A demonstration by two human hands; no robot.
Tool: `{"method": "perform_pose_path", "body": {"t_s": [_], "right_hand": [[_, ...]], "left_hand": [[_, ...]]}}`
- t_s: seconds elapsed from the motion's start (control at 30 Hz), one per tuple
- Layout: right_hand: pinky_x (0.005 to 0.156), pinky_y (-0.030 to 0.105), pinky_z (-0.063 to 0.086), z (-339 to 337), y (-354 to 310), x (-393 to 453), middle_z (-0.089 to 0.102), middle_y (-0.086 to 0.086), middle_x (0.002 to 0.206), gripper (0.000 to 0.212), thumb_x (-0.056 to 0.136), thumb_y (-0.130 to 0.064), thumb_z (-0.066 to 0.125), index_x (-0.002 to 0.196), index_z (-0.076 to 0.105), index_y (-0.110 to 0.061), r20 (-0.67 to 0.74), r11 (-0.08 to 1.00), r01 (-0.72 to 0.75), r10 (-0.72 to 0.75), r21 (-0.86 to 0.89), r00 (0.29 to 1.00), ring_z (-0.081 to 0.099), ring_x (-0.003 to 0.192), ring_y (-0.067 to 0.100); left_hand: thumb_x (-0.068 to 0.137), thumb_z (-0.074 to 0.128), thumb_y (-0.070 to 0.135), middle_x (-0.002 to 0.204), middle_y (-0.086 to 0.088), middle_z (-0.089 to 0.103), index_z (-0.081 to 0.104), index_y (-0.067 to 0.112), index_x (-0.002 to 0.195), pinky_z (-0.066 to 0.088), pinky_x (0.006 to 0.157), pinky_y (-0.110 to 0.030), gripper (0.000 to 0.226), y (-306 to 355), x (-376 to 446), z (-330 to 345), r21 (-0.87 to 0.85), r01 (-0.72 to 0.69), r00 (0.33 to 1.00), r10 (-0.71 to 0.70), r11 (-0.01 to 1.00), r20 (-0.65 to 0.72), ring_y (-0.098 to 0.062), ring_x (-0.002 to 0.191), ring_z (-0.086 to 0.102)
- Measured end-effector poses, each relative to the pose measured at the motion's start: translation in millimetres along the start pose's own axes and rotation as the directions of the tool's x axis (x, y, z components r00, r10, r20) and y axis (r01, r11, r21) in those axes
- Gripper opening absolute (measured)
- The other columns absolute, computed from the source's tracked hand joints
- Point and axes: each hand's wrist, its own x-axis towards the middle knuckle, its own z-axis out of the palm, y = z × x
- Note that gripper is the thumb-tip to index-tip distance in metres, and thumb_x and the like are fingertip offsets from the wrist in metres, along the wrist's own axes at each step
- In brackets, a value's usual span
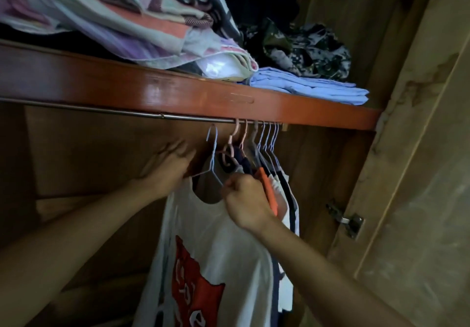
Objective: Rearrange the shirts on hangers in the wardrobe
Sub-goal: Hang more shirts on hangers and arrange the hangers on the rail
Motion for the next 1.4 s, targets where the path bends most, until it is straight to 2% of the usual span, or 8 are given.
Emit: {"method": "perform_pose_path", "body": {"t_s": [0.13,0.37,0.7,0.9,1.1,1.2,1.27,1.4], "right_hand": [[0.078,0.036,0.052,6,11,27,0.068,0.023,0.1,0.022,0.083,-0.009,0.048,0.09,0.068,-0.003,-0.003,0.999,-0.04,0.04,0.021,0.999,0.064,0.094,0.04],[0.07,0.034,0.041,7,23,71,0.064,0.032,0.1,0.013,0.086,-0.005,0.051,0.078,0.059,0.0,-0.082,1.0,-0.028,0.028,-0.01,0.996,0.061,0.095,0.045],[0.066,0.028,0.035,27,34,123,0.069,0.025,0.098,0.019,0.087,-0.012,0.054,0.088,0.069,0.0,-0.199,0.998,-0.065,0.066,0.015,0.978,0.064,0.096,0.042],[0.073,0.036,0.046,37,42,127,0.068,0.028,0.103,0.026,0.092,-0.018,0.052,0.094,0.069,0.001,-0.179,0.997,-0.082,0.08,-0.003,0.981,0.062,0.098,0.047],[0.064,0.031,0.038,38,44,118,0.064,0.026,0.096,0.014,0.092,-0.015,0.052,0.079,0.056,-0.013,-0.121,0.994,-0.044,0.031,-0.101,0.992,0.062,0.086,0.044],[0.066,0.035,0.045,30,41,111,0.065,0.023,0.102,0.02,0.09,-0.019,0.054,0.098,0.064,-0.003,-0.078,0.976,-0.058,0.043,-0.208,0.996,0.064,0.091,0.042],[0.07,0.039,0.051,20,39,103,0.067,0.02,0.104,0.028,0.09,-0.024,0.055,0.11,0.063,-0.006,-0.062,0.961,-0.066,0.051,-0.268,0.997,0.064,0.095,0.042],[0.059,0.028,0.04,-3,41,76,0.065,0.011,0.083,0.02,0.087,-0.031,0.058,0.085,0.064,-0.013,-0.027,0.952,-0.081,0.076,-0.295,0.997,0.066,0.082,0.034]], "left_hand": [[0.089,0.06,0.023,0.163,-0.017,0.009,0.021,0.014,0.155,0.009,0.12,-0.039,0.077,-9,13,2,0.134,0.036,0.999,-0.04,0.99,0.023,-0.029,0.152,-0.001],[0.09,0.061,0.034,0.162,-0.019,-0.014,0.011,0.015,0.157,0.001,0.121,-0.041,0.086,-14,19,3,0.157,0.125,0.992,-0.127,0.98,-0.001,-0.031,0.15,-0.016],[0.086,0.063,0.028,0.163,-0.021,-0.001,0.017,0.011,0.155,0.001,0.122,-0.044,0.084,-38,32,1,0.191,0.091,0.995,-0.083,0.977,-0.051,-0.034,0.151,-0.005],[0.086,0.063,0.031,0.163,-0.021,-0.006,0.02,0.011,0.154,0.002,0.122,-0.045,0.083,-39,29,2,0.182,0.084,0.996,-0.08,0.98,-0.03,-0.034,0.151,-0.009],[0.09,0.058,0.045,0.161,-0.022,-0.016,0.023,0.013,0.153,-0.006,0.121,-0.049,0.079,-31,32,-10,0.199,0.105,0.988,-0.125,0.974,0.09,-0.036,0.149,-0.018],[0.091,0.057,0.046,0.161,-0.021,-0.015,0.02,0.015,0.154,-0.006,0.122,-0.048,0.08,-24,32,-16,0.108,0.123,0.984,-0.135,0.987,0.115,-0.035,0.148,-0.019],[0.092,0.056,0.044,0.163,-0.019,-0.007,0.022,0.016,0.154,-0.003,0.122,-0.046,0.076,-16,26,-17,0.008,0.122,0.988,-0.122,0.993,0.096,-0.033,0.15,-0.012],[0.092,0.058,0.042,0.152,-0.009,0.036,0.036,0.023,0.148,0.025,0.116,-0.041,0.063,16,-4,-14,-0.246,0.184,0.979,-0.155,0.952,0.133,-0.028,0.141,0.03]]}}
